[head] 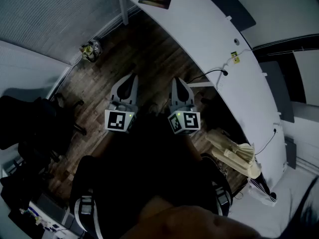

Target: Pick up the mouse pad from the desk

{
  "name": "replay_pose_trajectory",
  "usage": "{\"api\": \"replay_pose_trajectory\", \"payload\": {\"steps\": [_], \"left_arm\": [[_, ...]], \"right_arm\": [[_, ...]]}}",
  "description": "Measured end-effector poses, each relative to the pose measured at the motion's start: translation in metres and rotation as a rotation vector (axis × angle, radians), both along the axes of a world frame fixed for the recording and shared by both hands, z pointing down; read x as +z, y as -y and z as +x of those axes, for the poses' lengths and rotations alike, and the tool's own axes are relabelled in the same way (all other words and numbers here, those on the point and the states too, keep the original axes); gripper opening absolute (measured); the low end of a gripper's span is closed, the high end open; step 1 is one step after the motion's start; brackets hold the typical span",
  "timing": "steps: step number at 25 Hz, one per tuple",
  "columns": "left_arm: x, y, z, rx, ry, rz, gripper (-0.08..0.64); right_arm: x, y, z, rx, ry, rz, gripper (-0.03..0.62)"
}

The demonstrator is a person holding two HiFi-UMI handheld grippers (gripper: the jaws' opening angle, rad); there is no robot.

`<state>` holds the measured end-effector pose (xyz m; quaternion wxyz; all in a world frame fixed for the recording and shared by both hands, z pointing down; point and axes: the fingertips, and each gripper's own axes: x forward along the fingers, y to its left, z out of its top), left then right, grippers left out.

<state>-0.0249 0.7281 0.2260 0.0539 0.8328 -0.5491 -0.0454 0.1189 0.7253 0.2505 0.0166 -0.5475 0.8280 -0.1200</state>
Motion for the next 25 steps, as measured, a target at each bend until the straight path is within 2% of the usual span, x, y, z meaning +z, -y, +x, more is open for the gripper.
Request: {"api": "replay_pose_trajectory", "payload": {"steps": [4,9,14,18,25], "left_arm": [[0.01,-0.003,0.001,0.018,0.014,-0.044,0.005],[0.005,-0.002,-0.002,-0.014,-0.01,-0.029,0.005],[0.007,-0.006,-0.008,-0.005,-0.007,-0.028,0.005],[0.001,-0.004,-0.02,0.006,-0.024,-0.008,0.005],[0.012,-0.007,-0.056,0.042,0.01,-0.04,0.005]], "right_arm": [[0.0,0.001,-0.001,-0.001,-0.001,0.0,0.0],[0.001,-0.001,-0.003,-0.012,0.011,0.002,0.0],[-0.003,-0.004,-0.011,-0.015,0.032,0.01,0.0],[-0.005,-0.005,-0.027,-0.016,0.023,0.014,0.0],[-0.008,-0.007,-0.063,-0.003,0.014,0.031,0.0]]}}
